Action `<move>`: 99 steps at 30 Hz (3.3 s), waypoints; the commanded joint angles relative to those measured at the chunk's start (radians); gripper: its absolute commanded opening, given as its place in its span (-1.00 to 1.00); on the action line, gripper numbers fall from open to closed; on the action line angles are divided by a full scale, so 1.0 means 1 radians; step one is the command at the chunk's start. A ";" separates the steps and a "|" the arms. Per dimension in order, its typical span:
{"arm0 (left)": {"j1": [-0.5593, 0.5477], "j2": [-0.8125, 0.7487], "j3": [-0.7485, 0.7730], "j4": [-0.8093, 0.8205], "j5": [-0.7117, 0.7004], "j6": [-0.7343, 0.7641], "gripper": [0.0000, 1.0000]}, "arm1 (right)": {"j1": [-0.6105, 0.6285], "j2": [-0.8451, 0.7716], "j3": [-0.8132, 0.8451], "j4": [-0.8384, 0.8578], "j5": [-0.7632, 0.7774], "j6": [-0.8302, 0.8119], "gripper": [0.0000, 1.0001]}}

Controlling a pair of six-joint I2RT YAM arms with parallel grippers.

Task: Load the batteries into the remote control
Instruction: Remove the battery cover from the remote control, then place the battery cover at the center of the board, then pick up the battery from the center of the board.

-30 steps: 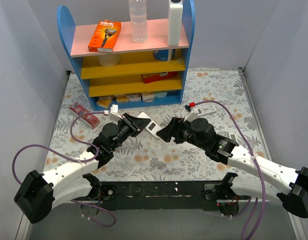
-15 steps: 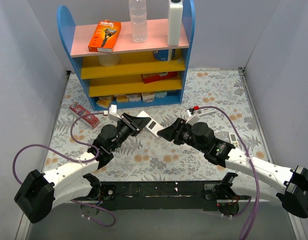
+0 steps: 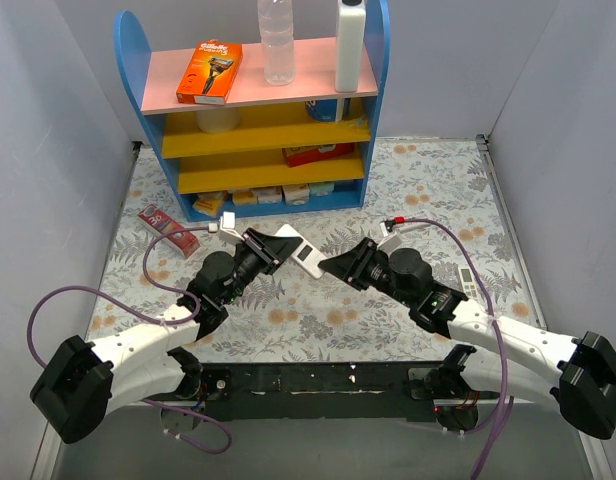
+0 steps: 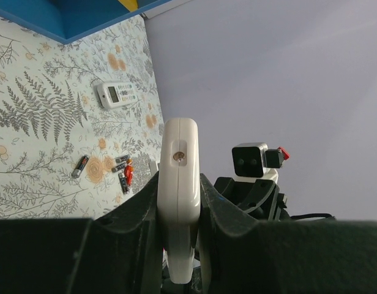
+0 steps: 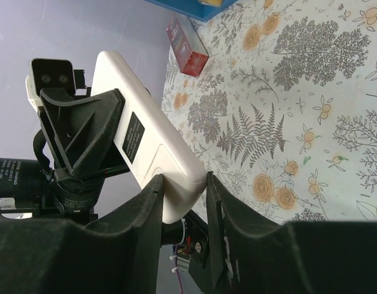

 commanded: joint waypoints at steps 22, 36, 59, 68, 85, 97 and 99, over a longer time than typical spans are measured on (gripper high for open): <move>0.038 0.024 -0.007 0.107 -0.074 0.019 -1.00 | -0.025 -0.058 -0.119 0.090 -0.028 -0.018 -0.97; 0.076 -0.046 -0.053 -0.091 -0.160 0.065 -1.00 | -0.163 -0.144 -0.200 0.002 -0.140 -0.107 -0.97; 0.134 -0.135 -0.099 -0.049 0.041 0.047 -1.00 | -0.275 0.134 -0.379 0.104 -0.277 -0.219 -0.88; 0.150 -0.091 -0.092 0.004 0.150 0.053 -1.00 | -0.289 0.019 -0.314 -0.197 -0.145 -0.349 0.03; 0.151 -0.154 -0.049 -0.110 0.205 0.159 -1.00 | -0.304 -0.095 0.188 -0.826 0.295 -0.696 0.87; 0.153 -0.197 -0.103 -0.075 0.236 0.115 -1.00 | -0.418 0.140 0.355 -0.938 0.170 -0.816 0.21; 0.151 -0.198 -0.109 -0.075 0.237 0.110 -1.00 | -0.456 0.179 0.358 -0.934 0.118 -0.826 0.02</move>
